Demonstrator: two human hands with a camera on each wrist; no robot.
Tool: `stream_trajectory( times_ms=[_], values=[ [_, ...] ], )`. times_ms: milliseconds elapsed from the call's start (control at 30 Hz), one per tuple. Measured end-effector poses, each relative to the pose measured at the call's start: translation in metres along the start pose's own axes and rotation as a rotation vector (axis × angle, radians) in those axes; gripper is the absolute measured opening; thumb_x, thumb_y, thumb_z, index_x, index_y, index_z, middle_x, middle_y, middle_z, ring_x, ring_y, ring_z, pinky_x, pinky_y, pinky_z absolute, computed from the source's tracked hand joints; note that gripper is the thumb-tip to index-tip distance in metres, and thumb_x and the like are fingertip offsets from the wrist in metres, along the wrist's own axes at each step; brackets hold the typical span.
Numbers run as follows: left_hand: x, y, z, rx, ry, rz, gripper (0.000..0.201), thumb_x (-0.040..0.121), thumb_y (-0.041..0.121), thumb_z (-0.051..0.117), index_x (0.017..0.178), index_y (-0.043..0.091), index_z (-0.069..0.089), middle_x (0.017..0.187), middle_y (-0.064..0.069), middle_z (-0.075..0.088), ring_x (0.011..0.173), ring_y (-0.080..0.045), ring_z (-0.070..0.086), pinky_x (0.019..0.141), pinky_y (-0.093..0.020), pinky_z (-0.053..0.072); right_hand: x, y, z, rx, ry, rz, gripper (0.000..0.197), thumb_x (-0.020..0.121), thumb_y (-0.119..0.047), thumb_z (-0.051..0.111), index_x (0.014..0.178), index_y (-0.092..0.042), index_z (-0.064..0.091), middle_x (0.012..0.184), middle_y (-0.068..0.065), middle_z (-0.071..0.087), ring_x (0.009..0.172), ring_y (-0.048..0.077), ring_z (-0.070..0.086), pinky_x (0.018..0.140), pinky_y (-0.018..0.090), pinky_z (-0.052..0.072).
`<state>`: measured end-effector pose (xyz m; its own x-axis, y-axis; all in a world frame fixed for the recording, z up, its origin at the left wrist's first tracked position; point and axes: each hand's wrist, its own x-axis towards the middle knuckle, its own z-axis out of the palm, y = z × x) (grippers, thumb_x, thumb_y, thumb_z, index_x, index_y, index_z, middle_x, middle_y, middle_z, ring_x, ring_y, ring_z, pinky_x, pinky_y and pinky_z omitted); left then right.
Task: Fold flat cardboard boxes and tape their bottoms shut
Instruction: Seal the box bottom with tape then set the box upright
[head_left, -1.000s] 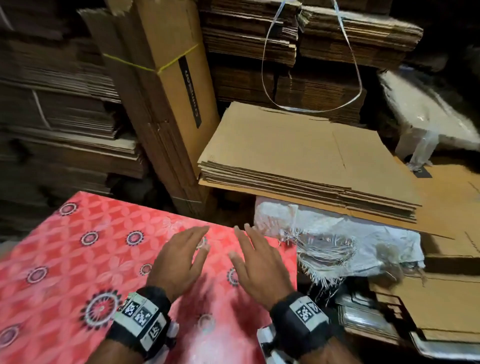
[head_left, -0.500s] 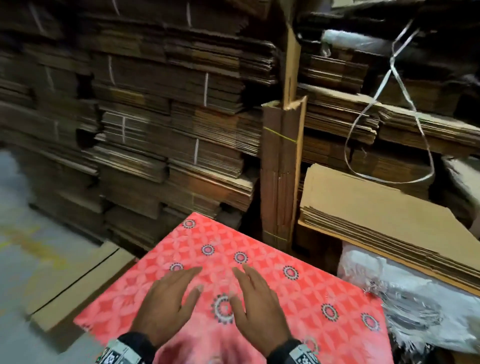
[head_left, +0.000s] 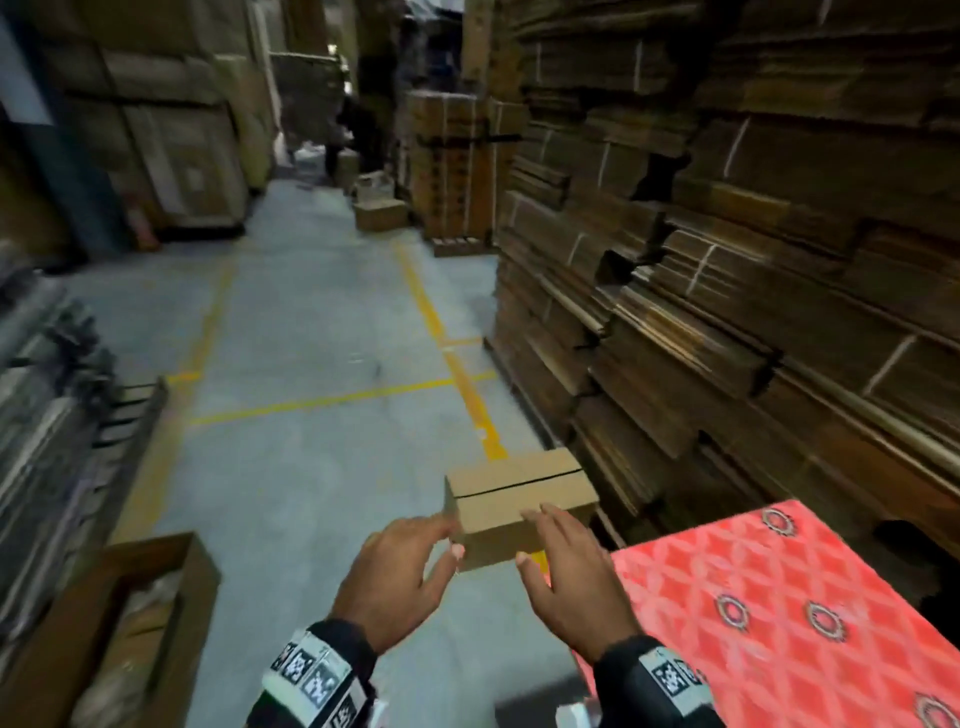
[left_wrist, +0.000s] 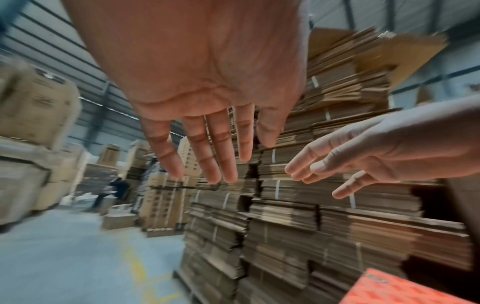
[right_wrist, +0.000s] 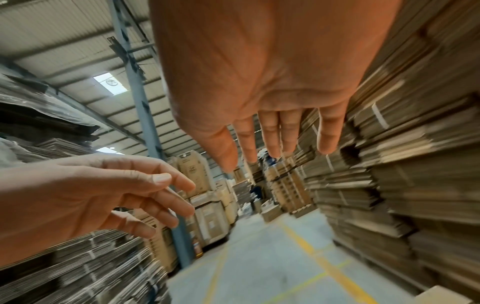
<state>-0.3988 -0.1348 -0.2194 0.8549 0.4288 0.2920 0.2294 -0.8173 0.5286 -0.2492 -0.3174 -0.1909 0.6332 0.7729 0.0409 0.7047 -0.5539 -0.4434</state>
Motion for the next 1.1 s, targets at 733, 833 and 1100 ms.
stream_trajectory(
  times_ms=[733, 833, 1100],
  values=[
    [0.432, -0.219, 0.130, -0.013, -0.711, -0.095, 0.039, 0.093, 0.047, 0.051, 0.116, 0.020, 0.067, 0.099, 0.008, 0.072, 0.084, -0.007, 0.066, 0.073, -0.009, 0.045, 0.363, 0.155, 0.109, 0.340, -0.105, 0.457, 0.052, 0.099, -0.035, 0.057, 0.148, -0.024, 0.041, 0.157, -0.001, 0.034, 0.147, 0.015, 0.031, 0.116, 0.022, 0.025],
    [0.491, -0.275, 0.178, 0.011, -0.827, -0.062, 0.035, 0.094, 0.044, 0.052, 0.114, 0.020, 0.067, 0.102, 0.002, 0.074, 0.086, -0.012, 0.068, 0.079, -0.022, 0.052, 0.399, 0.177, 0.154, 0.376, -0.133, 0.659, 0.057, 0.100, -0.035, 0.057, 0.151, -0.021, 0.038, 0.157, 0.002, 0.033, 0.147, 0.016, 0.033, 0.116, 0.022, 0.024],
    [0.546, -0.420, 0.326, 0.286, -1.116, 0.039, 0.060, 0.082, 0.056, 0.034, 0.130, 0.026, 0.056, 0.128, -0.001, 0.062, 0.120, -0.024, 0.058, 0.096, -0.038, 0.049, 0.458, 0.220, 0.339, 0.723, -0.120, 1.245, 0.067, 0.095, -0.033, 0.068, 0.152, -0.016, 0.038, 0.156, 0.010, 0.043, 0.136, 0.026, 0.051, 0.105, 0.029, 0.041]
  ],
)
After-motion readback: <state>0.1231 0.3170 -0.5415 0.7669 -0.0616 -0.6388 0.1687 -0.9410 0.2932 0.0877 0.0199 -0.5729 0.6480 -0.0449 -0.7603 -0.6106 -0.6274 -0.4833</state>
